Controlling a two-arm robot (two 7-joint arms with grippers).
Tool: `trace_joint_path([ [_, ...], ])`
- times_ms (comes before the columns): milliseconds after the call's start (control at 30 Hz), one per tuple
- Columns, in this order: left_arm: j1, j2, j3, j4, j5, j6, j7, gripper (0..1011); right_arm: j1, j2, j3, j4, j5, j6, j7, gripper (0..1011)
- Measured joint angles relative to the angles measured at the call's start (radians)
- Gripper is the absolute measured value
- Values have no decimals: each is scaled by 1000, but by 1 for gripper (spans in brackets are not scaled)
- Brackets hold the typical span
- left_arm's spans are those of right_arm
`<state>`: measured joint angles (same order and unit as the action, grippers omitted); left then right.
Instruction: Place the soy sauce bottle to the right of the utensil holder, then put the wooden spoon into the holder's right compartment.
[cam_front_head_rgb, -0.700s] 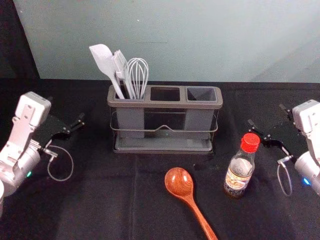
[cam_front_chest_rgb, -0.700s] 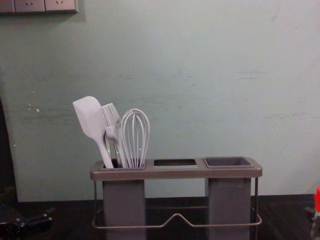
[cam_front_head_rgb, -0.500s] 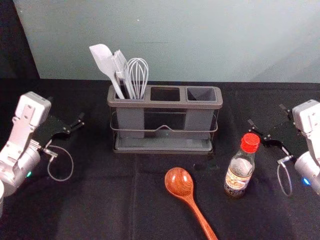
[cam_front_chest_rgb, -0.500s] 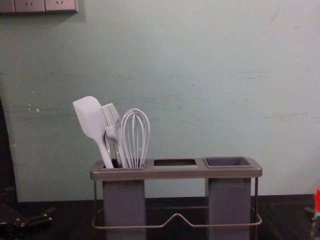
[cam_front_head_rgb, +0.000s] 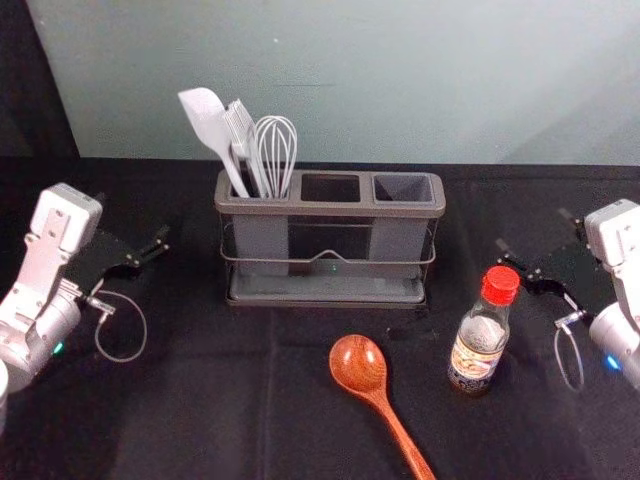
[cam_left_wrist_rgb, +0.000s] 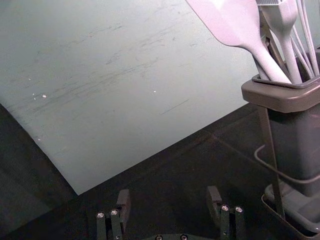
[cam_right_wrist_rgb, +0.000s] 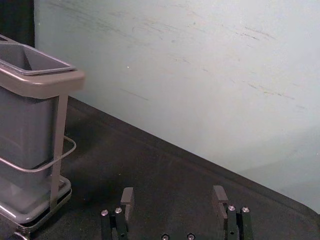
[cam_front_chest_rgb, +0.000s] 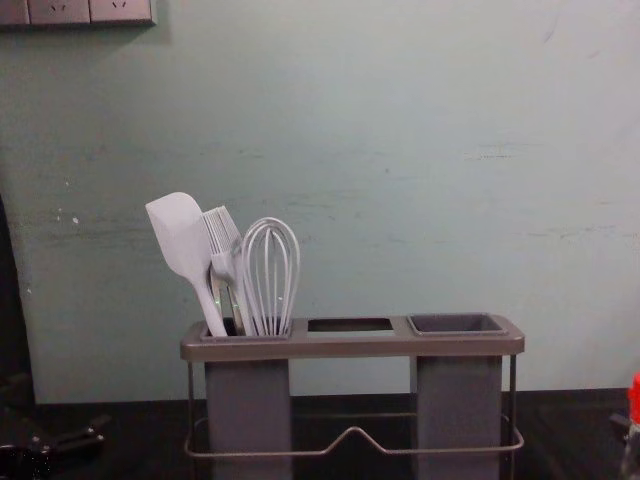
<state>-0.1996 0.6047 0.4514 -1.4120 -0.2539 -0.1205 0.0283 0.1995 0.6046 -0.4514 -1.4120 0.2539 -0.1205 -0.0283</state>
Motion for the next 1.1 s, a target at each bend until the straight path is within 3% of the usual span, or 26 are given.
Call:
trace_joint_path([
  [1100,0,0,0,0,0,0,0,1005,0,0,0,0,0,0,0,1002],
])
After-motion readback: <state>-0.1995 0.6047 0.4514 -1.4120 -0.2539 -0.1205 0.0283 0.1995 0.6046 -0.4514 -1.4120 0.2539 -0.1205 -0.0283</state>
